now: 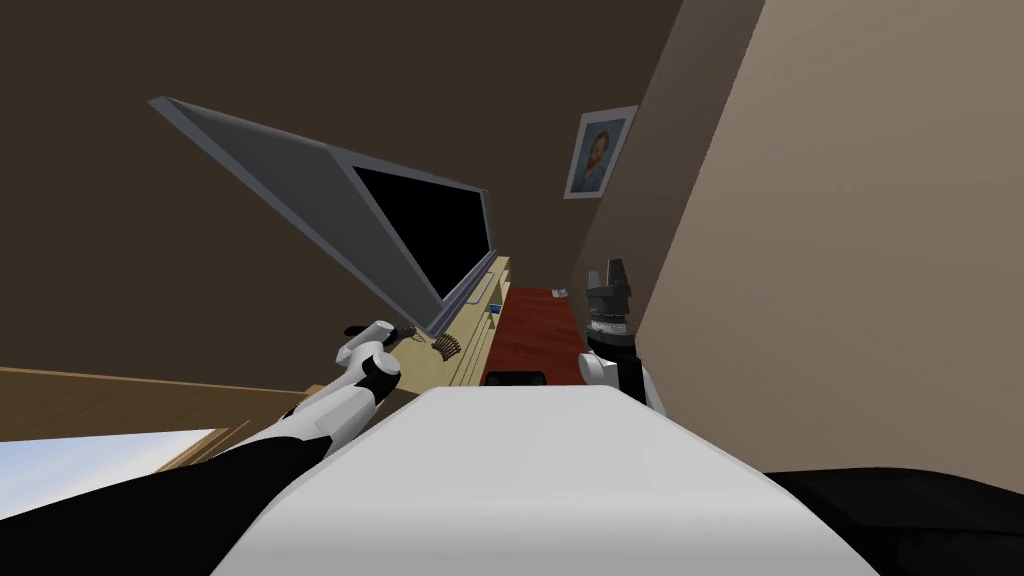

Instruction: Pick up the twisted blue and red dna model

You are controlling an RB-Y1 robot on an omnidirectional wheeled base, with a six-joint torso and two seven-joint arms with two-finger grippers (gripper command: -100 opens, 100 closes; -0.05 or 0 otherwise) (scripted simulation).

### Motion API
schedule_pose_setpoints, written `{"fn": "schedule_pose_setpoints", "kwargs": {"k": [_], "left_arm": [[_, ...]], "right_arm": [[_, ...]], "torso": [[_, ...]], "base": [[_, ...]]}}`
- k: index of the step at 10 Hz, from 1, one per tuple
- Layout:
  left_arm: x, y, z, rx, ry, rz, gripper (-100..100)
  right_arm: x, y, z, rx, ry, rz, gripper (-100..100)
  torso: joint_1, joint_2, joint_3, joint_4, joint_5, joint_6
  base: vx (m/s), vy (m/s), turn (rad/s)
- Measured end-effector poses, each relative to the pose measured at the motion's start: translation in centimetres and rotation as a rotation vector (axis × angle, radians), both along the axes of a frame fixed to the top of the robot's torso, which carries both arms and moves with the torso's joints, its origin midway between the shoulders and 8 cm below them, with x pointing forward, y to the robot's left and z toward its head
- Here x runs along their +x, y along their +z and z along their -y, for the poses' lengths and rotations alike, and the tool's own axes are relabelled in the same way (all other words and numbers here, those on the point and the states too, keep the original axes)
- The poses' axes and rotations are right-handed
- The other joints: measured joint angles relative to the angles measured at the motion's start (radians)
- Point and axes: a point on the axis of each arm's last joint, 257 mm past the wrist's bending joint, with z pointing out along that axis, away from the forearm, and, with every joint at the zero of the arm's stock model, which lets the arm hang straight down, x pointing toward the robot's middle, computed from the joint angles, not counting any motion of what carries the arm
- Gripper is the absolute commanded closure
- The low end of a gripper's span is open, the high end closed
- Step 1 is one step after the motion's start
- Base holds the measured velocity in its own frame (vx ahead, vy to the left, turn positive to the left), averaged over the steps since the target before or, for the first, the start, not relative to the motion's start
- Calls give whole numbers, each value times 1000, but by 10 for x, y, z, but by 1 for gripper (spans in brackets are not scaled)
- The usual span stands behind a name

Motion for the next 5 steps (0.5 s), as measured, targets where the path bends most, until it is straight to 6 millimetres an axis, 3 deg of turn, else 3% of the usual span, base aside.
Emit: {"fn": "schedule_pose_setpoints", "kwargs": {"k": [1,2,4,5], "left_arm": [[0,0,0,0,0,0,0],[0,0,0,0,0,0,100],[1,9,-5,-4,6,1,100],[1,9,-4,-8,7,0,0]], "right_arm": [[0,0,0,0,0,0,0],[0,0,0,0,0,0,0],[0,0,0,0,0,0,0],[0,0,0,0,0,0,0]], "torso": [[0,0,0,0,0,0],[0,0,0,0,0,0],[-4,4,3,1,-1,0],[-3,3,2,1,-1,0]], "base": [[0,0,0],[-40,-43,-37],[-47,-44,-12],[-5,-5,2]]}}
